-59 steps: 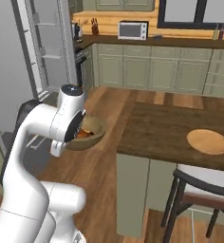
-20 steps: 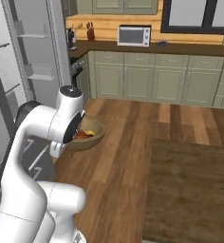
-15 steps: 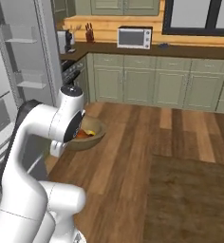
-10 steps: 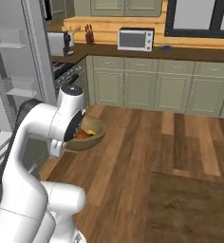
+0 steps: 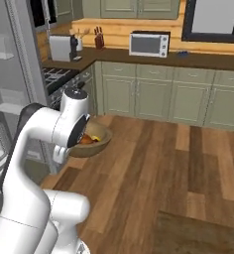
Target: Pick the chicken drumstick and lemon wedge from their plates and place them in the bowl. Then put the bowl in the fridge.
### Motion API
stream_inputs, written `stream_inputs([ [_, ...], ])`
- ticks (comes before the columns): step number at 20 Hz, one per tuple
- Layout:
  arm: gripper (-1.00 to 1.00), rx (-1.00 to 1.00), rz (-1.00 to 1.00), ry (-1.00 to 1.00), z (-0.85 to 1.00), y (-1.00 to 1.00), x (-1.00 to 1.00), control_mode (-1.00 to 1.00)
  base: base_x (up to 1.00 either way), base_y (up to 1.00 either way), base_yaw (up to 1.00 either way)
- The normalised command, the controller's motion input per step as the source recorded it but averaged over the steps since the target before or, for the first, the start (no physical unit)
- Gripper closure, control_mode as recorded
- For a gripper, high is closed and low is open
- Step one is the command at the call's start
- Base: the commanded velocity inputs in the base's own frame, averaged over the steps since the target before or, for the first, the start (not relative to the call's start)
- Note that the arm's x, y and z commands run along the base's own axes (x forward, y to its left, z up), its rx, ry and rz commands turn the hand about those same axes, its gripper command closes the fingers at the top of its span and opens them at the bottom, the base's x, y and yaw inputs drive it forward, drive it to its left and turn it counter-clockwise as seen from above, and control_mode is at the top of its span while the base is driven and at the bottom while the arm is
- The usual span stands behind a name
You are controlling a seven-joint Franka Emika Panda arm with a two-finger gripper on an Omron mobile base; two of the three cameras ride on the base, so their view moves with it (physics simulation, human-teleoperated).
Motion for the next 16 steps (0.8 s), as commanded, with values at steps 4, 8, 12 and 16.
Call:
stream_inputs([
  [4, 1.00, 0.00, 0.00, 0.00, 0.00, 0.00, 0.00, 1.00, 0.20, 0.00, 0.45],
  [8, 1.00, 0.00, 0.00, 0.00, 0.00, 0.00, 0.00, 1.00, 0.02, -0.07, 0.77],
  [12, 1.00, 0.00, 0.00, 0.00, 0.00, 0.00, 0.00, 1.00, 0.15, -0.11, 0.80],
  [16, 1.00, 0.00, 0.00, 0.00, 0.00, 0.00, 0.00, 1.00, 0.45, -0.17, 0.76],
])
